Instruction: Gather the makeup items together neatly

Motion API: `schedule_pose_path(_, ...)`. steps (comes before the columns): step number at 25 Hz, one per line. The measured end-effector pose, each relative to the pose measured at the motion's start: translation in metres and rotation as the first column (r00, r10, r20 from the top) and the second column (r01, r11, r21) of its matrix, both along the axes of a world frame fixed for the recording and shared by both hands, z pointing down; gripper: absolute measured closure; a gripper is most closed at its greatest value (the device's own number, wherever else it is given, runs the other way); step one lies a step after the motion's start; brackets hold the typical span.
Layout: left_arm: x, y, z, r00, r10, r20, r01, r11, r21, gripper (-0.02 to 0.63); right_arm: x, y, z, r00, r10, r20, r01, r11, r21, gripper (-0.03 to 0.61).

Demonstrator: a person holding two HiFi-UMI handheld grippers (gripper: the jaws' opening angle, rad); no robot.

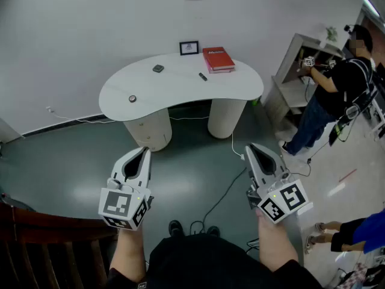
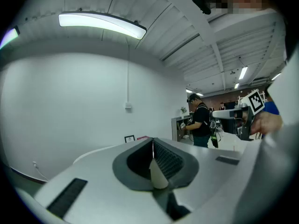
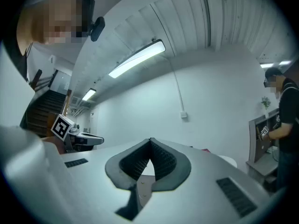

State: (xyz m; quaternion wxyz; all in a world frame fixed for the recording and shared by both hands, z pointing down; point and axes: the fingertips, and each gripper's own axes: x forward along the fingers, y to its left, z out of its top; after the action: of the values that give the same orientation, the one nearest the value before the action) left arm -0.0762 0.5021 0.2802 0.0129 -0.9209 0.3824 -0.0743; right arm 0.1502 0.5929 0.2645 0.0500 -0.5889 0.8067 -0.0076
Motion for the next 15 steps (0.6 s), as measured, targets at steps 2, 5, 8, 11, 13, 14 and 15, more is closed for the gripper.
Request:
schedule_pose_path(2,-0.003,0.001,0.003,1.000,0.004,0.000,-0.004,1.000,-0.003,0.598,-0.006,0.000,0.001,1.000,-0.004,0.003,0.004,1.000,0.001,0.545)
schedule_pose_path(5,-0.008,0.001,0.005,1.000,0.005,-0.003,-0.005,1.000,-0.008,0.598,-0.012,-0.002,0.003,1.000,-0.006,0.003,0.006,1.000,-0.001,0.545)
schedule_pose_path(8,-0.012,-0.002,0.008,1.000,0.000,-0.001,0.000,1.000,-0.014,0.598,-0.015,-0.006,0.003,1.000,-0.001,-0.002,0.001,1.000,-0.003,0.545)
schedule_pose_path(11,-0.021,-0.005,0.012,1.000,0.000,0.000,0.000,1.000,-0.017,0.598,-0.025,-0.014,0.004,1.000,-0.015,-0.005,0.015,1.000,0.000,0.545)
schedule_pose_path(13,-0.031,-0.008,0.014,1.000,-0.003,-0.001,0.003,1.000,-0.017,0.598,-0.043,-0.021,0.002,0.998,-0.047,-0.034,0.048,0.999,0.015,0.545)
schedule_pose_path(14,-0.037,-0.011,0.016,1.000,-0.006,0.001,0.006,1.000,-0.016,0.598,-0.055,-0.025,0.000,0.996,-0.068,-0.056,0.069,0.997,0.022,0.545)
schedule_pose_path(15,-0.042,-0.013,0.017,1.000,-0.008,0.004,0.009,1.000,-0.014,0.598,-0.067,-0.030,-0.001,0.993,-0.088,-0.073,0.090,0.996,0.025,0.543)
